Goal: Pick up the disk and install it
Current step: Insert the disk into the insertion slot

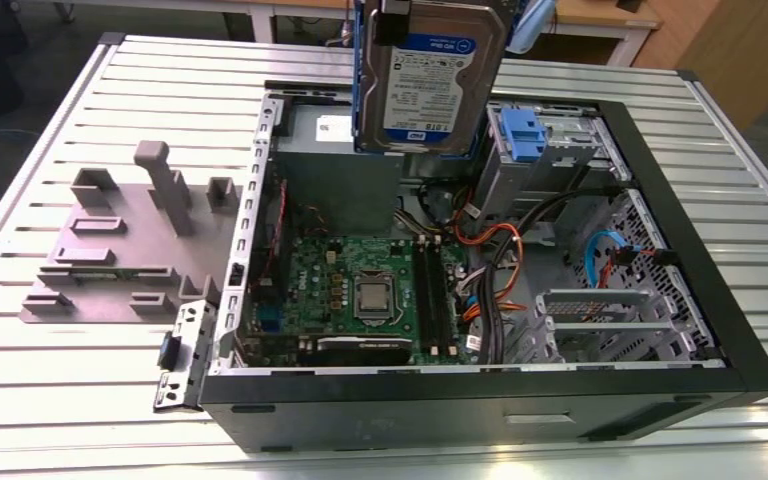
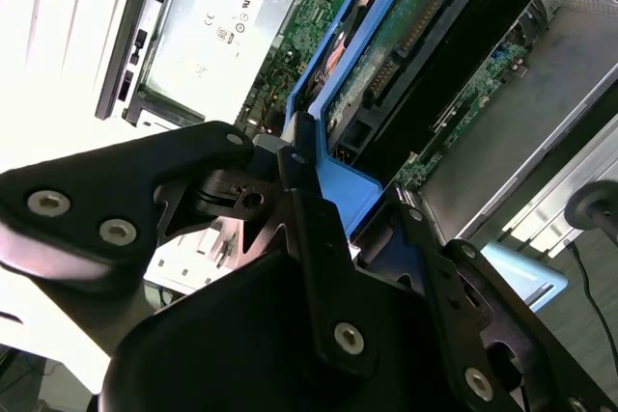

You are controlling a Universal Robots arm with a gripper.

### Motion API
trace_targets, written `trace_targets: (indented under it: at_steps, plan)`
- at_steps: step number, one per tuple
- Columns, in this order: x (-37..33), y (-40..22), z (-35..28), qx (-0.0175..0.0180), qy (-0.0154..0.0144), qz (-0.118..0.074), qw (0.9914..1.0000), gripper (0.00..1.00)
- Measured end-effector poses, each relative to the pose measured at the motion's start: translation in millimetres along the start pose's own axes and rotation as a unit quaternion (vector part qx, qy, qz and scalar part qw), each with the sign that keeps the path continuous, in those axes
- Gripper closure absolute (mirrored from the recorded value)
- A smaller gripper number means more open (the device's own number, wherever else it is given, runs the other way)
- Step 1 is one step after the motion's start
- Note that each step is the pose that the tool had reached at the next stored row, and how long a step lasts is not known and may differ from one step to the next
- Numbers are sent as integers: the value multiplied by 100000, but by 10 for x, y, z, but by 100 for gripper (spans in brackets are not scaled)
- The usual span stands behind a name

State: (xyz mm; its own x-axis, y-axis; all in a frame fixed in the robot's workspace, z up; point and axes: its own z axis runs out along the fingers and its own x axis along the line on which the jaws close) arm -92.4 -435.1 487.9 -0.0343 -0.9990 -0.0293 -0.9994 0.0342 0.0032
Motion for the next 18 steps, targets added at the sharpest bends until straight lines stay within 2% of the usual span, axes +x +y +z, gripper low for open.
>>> trace_targets:
  at_steps: [8,13,18]
  plan:
    - [63,-2,-2,-3,3,1,100000,63]
    - [163,-6,-5,-3,10,-1,100000,63]
    - [220,-7,-6,-1,13,0,100000,63]
